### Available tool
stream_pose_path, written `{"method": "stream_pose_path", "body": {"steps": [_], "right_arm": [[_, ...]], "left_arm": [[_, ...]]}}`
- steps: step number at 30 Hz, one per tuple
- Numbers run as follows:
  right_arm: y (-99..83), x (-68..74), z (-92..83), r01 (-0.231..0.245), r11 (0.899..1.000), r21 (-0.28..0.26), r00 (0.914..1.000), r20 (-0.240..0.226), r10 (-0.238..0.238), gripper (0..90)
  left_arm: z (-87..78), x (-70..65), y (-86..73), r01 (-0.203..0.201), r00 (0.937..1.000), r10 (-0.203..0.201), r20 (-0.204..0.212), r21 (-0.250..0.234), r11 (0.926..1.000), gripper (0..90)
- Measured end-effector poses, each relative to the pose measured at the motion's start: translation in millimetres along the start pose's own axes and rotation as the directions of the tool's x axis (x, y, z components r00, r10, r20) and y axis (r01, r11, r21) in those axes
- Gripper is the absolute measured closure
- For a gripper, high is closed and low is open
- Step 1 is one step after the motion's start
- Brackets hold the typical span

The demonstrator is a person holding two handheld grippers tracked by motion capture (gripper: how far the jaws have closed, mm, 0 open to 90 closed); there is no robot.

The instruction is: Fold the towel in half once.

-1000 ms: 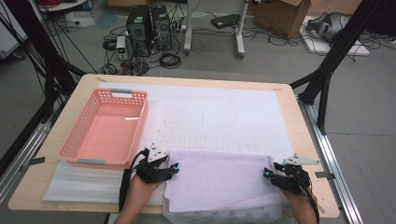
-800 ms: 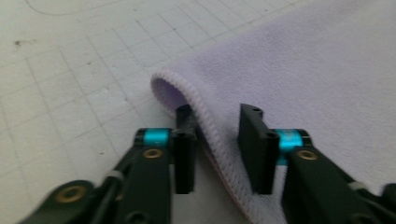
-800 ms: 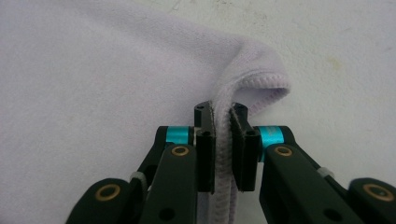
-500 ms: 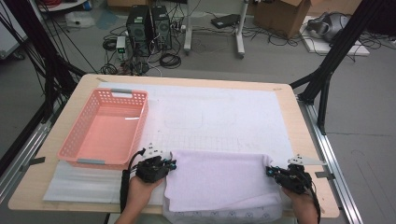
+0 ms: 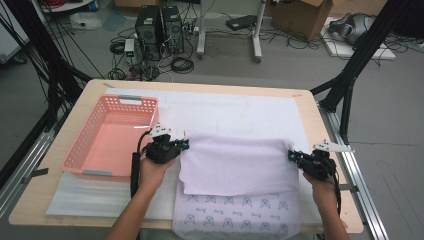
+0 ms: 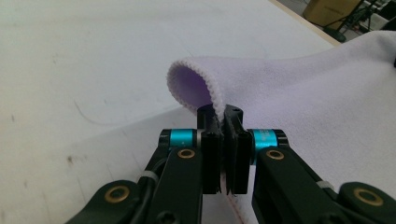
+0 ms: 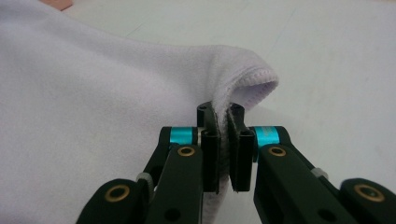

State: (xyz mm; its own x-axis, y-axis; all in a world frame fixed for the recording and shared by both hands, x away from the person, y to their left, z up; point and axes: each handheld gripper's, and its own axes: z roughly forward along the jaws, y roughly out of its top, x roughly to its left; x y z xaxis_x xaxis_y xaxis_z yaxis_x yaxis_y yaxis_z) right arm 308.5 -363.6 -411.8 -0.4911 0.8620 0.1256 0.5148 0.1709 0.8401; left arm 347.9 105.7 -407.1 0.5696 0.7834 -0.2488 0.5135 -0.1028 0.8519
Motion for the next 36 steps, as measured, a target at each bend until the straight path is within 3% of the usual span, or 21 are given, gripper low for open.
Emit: {"method": "stream_pose_path", "body": {"steps": [4, 8, 15, 20, 26, 28, 30, 32, 36], "right_arm": [[22.5, -5.2, 13.6, 0.029, 1.000, 0.012, 0.9988, 0.039, -0.030, 85.6], [42.7, -12.1, 26.5, 0.046, 0.999, 0.011, 0.9965, 0.070, -0.046, 85.6], [65.6, -24.4, 49.4, 0.055, 0.998, 0.011, 0.9933, 0.102, -0.055, 85.6], [75.2, -29.1, 64.9, 0.046, 0.999, 0.007, 0.9912, 0.124, -0.046, 85.6], [69.7, -30.4, 77.9, 0.016, 0.999, 0.031, 0.9909, 0.133, -0.020, 84.1], [69.3, -28.6, 80.2, 0.014, 0.999, 0.035, 0.9900, 0.140, -0.019, 75.6], [68.8, -29.2, 80.1, -0.019, 0.999, 0.026, 0.9905, 0.137, 0.015, 62.1], [68.2, -30.2, 76.6, -0.056, 0.998, 0.025, 0.9901, 0.131, 0.052, 59.2], [61.6, -30.7, 67.9, -0.078, 0.996, 0.043, 0.9910, 0.112, 0.073, 62.5]], "left_arm": [[14.1, 10.1, 15.2, 0.008, 0.9995, -0.007, -0.030, 0.010, 0.9999, 86.2], [23.3, 18.4, 28.5, 0.026, 0.9986, -0.027, -0.045, -0.011, 0.9996, 86.2], [36.8, 32.3, 43.0, 0.045, 0.9965, -0.046, -0.070, -0.021, 0.9988, 86.2], [46.3, 38.6, 47.4, 0.060, 0.9940, -0.063, -0.090, -0.030, 0.9977, 86.2], [51.4, 38.2, 40.1, 0.044, 0.9956, -0.043, -0.083, -0.001, 0.9991, 85.2], [50.7, 37.2, 37.8, 0.038, 0.9950, -0.040, -0.092, -0.013, 0.9992, 79.4], [49.0, 36.7, 35.5, 0.053, 0.9937, -0.055, -0.098, -0.021, 0.9984, 64.7], [47.4, 36.0, 34.1, 0.072, 0.9943, -0.071, -0.080, 0.014, 0.9973, 52.5], [42.4, 27.1, 22.3, 0.049, 0.9969, -0.049, -0.062, 0.000, 0.9988, 50.0]]}}
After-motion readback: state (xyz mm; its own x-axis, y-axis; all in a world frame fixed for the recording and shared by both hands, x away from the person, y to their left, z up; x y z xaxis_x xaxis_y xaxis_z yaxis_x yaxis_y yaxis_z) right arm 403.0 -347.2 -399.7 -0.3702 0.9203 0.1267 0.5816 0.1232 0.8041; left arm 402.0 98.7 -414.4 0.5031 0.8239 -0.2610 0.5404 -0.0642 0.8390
